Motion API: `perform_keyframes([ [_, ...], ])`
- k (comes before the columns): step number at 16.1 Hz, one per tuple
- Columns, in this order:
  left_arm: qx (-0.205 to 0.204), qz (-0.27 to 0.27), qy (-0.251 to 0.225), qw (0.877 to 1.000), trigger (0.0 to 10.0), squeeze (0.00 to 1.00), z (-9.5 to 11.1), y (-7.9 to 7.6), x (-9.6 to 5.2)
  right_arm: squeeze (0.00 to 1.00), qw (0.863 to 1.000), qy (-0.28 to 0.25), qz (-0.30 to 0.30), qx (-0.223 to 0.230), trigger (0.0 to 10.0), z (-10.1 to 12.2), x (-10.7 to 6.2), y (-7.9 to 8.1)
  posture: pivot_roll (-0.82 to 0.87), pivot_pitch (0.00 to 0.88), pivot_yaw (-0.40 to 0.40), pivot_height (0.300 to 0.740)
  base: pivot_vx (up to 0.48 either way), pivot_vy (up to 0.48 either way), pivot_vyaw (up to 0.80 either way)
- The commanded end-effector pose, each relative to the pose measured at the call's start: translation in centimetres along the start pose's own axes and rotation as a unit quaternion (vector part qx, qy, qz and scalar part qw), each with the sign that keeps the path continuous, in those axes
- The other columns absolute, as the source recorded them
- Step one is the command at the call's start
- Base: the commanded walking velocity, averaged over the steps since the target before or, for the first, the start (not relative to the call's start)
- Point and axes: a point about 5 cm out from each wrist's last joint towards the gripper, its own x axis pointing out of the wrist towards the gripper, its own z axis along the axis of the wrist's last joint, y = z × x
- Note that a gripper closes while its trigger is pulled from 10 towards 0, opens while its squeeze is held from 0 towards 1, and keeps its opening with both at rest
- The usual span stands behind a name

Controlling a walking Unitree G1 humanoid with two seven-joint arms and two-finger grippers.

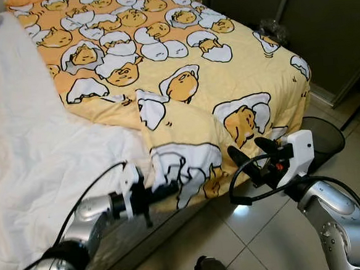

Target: Clean up the room

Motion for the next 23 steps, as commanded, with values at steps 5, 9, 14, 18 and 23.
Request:
perform_keyframes([
  [5,-0.013,-0.065,0.021,0.998,0.0,0.0,-1.7,-2.3,-0.4,0.0,0.999,0.048,0.022,-0.004,10.0,-0.7,-1.2,-0.3,-0.22,0.085,-0.045,0.736,0.0,0.0,0.0],
  [9,-0.032,-0.114,0.041,0.992,0.0,0.0,-3.1,-4.4,-2.0,0.0,0.996,0.08,0.025,-0.006,10.0,-1.4,-2.3,-0.7,-0.23,0.099,-0.067,0.736,0.0,0.0,0.0],
  [14,-0.057,-0.088,0.049,0.993,0.0,0.0,-5.6,-5.3,-3.8,0.0,0.995,0.089,0.038,-0.004,10.0,-2.0,-1.4,-0.3,-0.2,0.104,-0.087,0.736,0.0,0.0,0.0],
  [18,-0.077,-0.049,0.068,0.993,0.0,0.0,-6.9,-5.1,-4.9,0.0,0.995,0.093,0.047,-0.003,10.0,-2.3,-0.7,-0.1,-0.18,0.103,-0.096,0.736,0.0,-0.067,0.0],
  [23,-0.078,-0.004,0.086,0.993,0.0,0.0,-7.4,-4.3,-5.7,0.0,0.995,0.087,0.046,-0.002,10.0,-2.3,-0.2,-0.2,-0.18,0.098,-0.087,0.736,0.0,-0.467,0.0],
])
